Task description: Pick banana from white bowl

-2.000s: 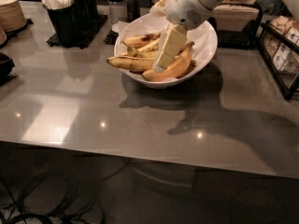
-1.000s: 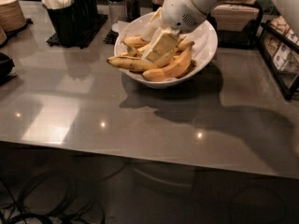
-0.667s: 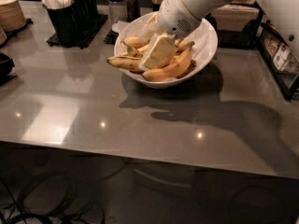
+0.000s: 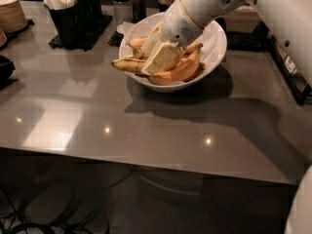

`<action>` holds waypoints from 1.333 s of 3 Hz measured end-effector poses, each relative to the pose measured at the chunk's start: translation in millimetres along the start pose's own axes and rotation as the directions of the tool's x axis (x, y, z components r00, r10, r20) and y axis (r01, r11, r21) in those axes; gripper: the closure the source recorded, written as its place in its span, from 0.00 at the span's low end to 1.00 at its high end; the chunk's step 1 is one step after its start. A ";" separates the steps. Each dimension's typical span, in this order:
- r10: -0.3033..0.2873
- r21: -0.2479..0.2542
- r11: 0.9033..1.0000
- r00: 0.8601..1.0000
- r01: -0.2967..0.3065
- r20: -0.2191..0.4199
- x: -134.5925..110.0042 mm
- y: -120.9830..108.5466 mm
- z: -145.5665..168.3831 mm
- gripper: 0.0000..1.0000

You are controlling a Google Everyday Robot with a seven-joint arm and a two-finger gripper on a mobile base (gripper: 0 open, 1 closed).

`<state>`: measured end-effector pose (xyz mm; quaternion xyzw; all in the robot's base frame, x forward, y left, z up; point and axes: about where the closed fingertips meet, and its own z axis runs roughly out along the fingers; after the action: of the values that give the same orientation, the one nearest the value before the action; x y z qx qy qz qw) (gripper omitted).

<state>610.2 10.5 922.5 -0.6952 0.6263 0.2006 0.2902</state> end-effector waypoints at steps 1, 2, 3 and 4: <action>0.023 -0.019 1.000 1.000 -0.023 0.011 7.2 -1.7 10.0 0.46; 0.044 -0.039 0.998 0.999 -0.044 0.018 13.6 -1.9 18.4 0.45; 0.044 -0.039 0.998 0.999 -0.044 0.018 13.6 -1.8 18.4 0.64; 0.018 0.000 1.000 0.999 -0.018 -0.033 7.1 3.3 -1.0 0.87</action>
Offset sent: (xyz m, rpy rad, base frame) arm 0.0074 -0.0025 -0.0318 0.0248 0.0891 -0.0155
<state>607.8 4.3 918.1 -0.6929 0.6370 0.1918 0.2781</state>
